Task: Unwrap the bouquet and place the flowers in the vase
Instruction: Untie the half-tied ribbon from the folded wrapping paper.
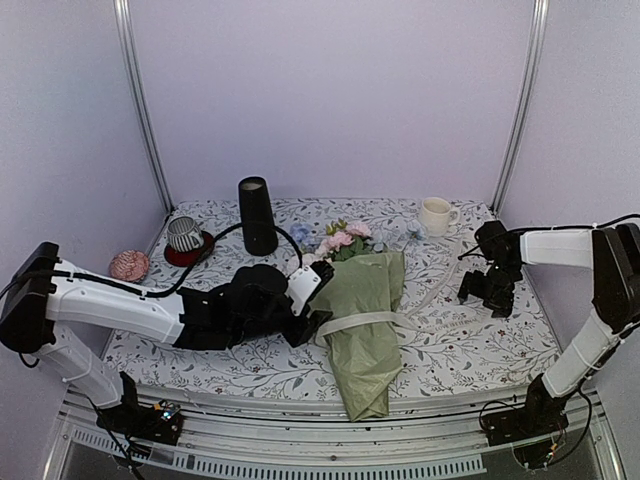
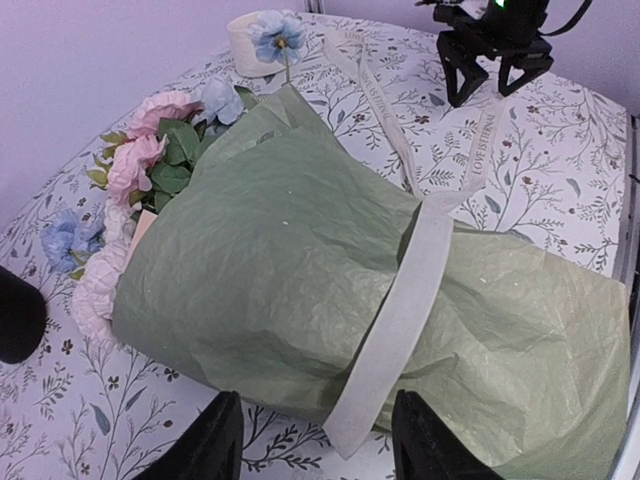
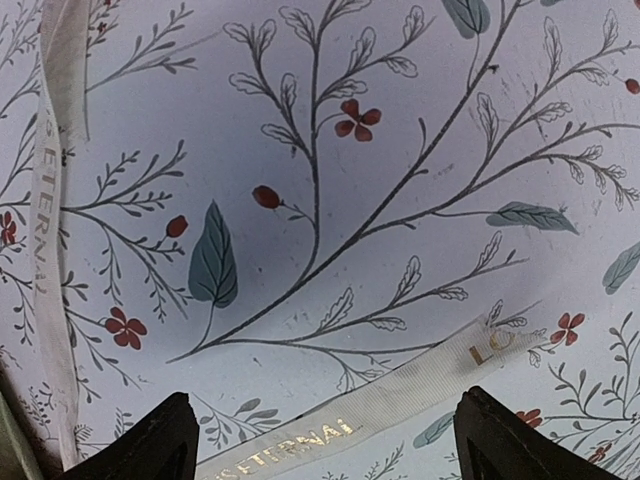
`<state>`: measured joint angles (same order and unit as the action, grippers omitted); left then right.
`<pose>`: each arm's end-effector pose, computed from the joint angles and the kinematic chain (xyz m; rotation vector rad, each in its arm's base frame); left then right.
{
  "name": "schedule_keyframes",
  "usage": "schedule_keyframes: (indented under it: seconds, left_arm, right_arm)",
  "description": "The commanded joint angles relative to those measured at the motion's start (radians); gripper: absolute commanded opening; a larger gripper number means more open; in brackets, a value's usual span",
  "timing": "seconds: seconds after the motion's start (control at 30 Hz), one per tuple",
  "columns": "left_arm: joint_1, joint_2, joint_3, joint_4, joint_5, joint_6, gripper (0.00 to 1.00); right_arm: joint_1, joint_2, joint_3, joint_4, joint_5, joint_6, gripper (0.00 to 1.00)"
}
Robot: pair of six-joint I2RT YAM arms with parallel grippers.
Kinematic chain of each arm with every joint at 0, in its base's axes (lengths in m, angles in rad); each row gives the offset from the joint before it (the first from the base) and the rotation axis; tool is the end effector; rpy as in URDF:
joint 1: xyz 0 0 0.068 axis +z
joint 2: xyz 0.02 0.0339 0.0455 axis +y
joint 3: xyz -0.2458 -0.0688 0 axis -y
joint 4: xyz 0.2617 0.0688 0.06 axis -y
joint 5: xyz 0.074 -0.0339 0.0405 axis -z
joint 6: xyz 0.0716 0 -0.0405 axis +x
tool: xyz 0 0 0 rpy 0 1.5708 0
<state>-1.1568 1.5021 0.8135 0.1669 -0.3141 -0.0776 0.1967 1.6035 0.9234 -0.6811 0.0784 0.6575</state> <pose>0.1677 -0.3267 0.1679 0.9070 1.8861 -0.4288 0.2948 0.0530 0.0990 0.6782 2.8386 0.0230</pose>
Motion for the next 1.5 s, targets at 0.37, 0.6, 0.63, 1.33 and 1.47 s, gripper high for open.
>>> schedule_keyframes:
  seconds: [0.37,0.6,0.63,1.33,1.47]
  left_arm:
    - [-0.017,-0.02,-0.01,0.006,-0.023,-0.025,0.53]
    - [-0.017,0.022,0.029,0.002,0.005,-0.025,0.54]
    - [-0.017,0.025,0.032,0.002,0.007,-0.025,0.53]
    - [-0.018,-0.011,0.001,-0.004,-0.014,-0.035,0.53]
    - [-0.018,-0.008,0.002,-0.004,-0.013,-0.031,0.53]
  right_arm:
    - [0.033,0.025,0.039,-0.064,0.109,0.05,0.9]
    - [0.107,0.008,0.023,-0.071,0.103,0.072,0.89]
    - [0.115,0.013,0.02,-0.07,0.106,0.076,0.89]
    - [0.122,0.114,-0.022,-0.036,0.104,0.108,0.78]
    - [0.122,0.063,-0.023,-0.057,0.125,0.116,0.78]
